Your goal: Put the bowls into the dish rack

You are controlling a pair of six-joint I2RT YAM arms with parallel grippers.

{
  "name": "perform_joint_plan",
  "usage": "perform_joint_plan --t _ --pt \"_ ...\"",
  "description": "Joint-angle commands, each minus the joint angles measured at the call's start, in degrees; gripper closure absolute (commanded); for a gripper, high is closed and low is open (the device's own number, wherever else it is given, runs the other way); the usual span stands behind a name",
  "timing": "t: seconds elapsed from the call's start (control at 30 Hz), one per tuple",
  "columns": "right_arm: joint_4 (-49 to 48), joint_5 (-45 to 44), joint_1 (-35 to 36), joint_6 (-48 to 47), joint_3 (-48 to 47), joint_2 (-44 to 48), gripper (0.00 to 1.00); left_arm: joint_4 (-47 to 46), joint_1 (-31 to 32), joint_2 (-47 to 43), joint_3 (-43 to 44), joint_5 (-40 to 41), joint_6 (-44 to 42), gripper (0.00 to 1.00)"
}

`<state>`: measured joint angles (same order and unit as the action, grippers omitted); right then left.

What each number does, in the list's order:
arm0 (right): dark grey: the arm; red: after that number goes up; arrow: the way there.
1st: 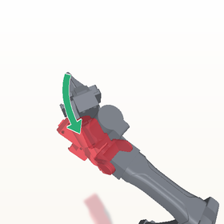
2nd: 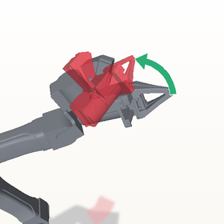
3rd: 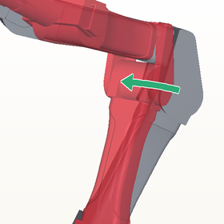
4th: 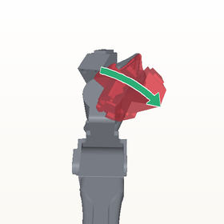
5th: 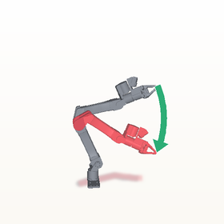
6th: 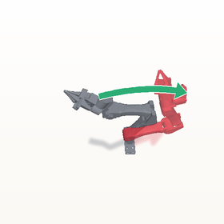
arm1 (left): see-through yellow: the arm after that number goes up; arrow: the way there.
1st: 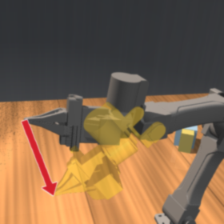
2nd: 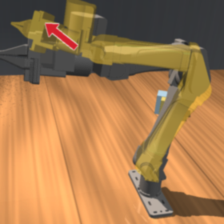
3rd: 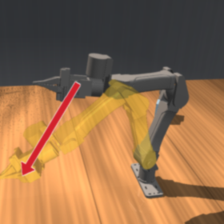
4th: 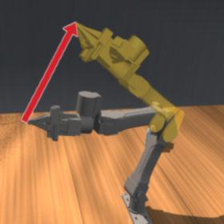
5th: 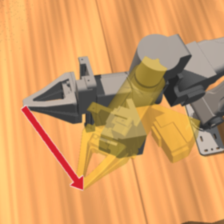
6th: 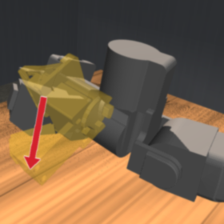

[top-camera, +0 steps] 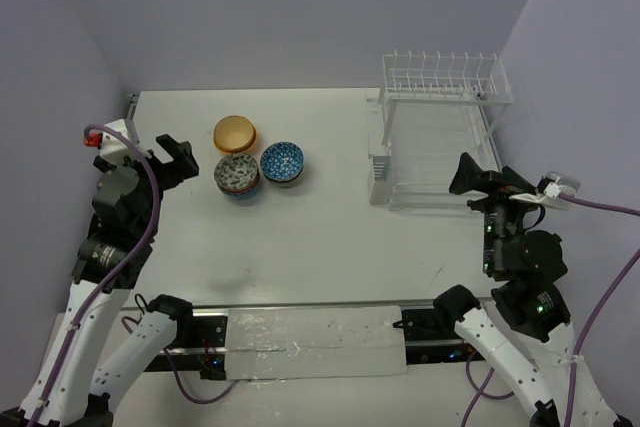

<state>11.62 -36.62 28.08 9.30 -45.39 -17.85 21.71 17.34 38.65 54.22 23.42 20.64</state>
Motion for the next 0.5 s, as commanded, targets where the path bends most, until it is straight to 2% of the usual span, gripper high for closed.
perform_joint_plan --t 0.0,0.23,0.33,0.47 --pt "-1.0 0.5 -0.2 0.0 -0.2 -0.1 0.00 -1.9 0.2 -0.8 -0.3 0.3 -0.3 0.01" --pt "0.4 5.9 -0.2 0.8 -0.7 -3.4 0.00 -2.1 0.2 -0.2 -1.0 -0.9 0.4 0.01" --pt "4.0 6.2 -0.2 2.4 -3.2 -8.0 0.00 -2.4 0.2 0.1 -1.5 -1.2 0.7 0.01" --pt "9.0 12.2 -0.2 4.0 -8.0 -16.5 0.00 -3.3 0.2 0.1 -3.0 -1.5 0.7 0.01"
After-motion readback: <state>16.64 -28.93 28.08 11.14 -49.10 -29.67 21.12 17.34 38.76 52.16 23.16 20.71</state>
